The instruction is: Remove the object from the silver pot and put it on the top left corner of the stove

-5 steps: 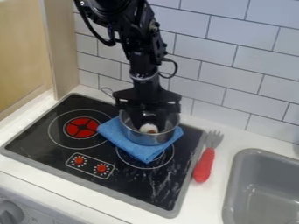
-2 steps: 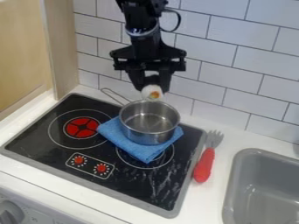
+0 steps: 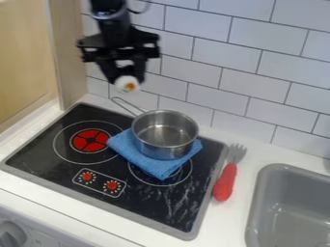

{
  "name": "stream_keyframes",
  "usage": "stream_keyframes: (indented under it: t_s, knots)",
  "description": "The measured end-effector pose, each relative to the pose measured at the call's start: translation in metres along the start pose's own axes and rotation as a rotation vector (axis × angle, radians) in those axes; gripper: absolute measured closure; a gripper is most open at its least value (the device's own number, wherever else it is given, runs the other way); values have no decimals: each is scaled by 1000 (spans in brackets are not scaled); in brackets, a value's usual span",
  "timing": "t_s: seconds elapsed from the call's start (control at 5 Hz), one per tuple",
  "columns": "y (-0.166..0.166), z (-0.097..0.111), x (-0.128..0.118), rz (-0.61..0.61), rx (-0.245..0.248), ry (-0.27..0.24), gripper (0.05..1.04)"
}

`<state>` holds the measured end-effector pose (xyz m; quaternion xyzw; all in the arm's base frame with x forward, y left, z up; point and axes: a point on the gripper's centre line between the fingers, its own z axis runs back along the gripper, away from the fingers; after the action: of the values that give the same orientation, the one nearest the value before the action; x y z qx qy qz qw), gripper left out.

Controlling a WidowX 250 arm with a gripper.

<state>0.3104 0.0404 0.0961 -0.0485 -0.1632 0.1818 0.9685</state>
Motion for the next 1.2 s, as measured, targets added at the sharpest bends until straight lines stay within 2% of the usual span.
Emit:
stream_keyframes:
  t_s: [0.2,0.4,0.6,1.0,1.2]
  knots:
    - [19,0,4,38,13,-5,583]
    - [34,-14,11,60,55,25,583]
    - [48,-28,11,90,70,55,583]
    - [77,-50,23,149,92,75,583]
    - [86,-65,27,135,120,93,583]
